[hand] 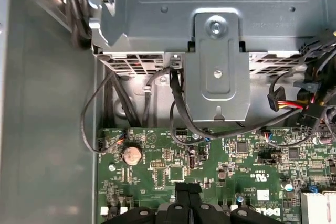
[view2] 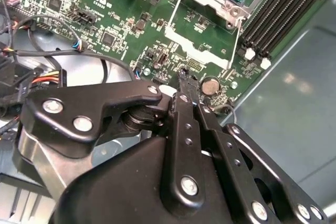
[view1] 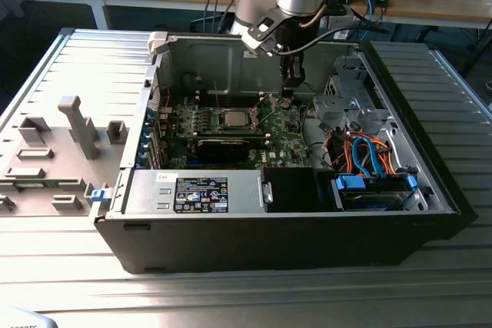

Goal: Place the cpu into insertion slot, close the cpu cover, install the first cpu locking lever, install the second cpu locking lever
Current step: 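Close the cpu cover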

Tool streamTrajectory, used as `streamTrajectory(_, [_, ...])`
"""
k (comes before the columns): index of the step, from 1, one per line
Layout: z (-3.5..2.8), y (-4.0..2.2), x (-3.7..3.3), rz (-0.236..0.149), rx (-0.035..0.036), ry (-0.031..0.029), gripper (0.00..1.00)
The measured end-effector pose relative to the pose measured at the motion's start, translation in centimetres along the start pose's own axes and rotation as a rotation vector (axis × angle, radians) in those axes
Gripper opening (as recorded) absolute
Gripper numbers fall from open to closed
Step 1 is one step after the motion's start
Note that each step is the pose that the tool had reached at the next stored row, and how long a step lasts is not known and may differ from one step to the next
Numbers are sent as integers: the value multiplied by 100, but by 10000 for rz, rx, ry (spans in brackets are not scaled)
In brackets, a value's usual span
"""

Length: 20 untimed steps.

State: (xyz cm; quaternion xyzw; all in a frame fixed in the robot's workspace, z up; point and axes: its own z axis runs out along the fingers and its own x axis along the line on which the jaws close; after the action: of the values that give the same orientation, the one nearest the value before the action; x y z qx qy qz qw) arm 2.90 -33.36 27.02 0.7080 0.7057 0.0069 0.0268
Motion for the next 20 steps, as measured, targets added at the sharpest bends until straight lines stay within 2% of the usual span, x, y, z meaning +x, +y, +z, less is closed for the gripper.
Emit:
streamTrajectory(7, [148,-19,4,-2,7,13,11])
streamTrajectory(11, [156,-154,4,-3,6,16,11])
streamTrajectory(13, [149,-317,4,-1,-9,19,11])
streamTrajectory(14, [146,-371,3,-1,-15,17,11])
streamTrajectory(17, [140,-476,3,0,-24,22,11])
streamTrajectory(20, [138,-534,3,0,-29,41,11])
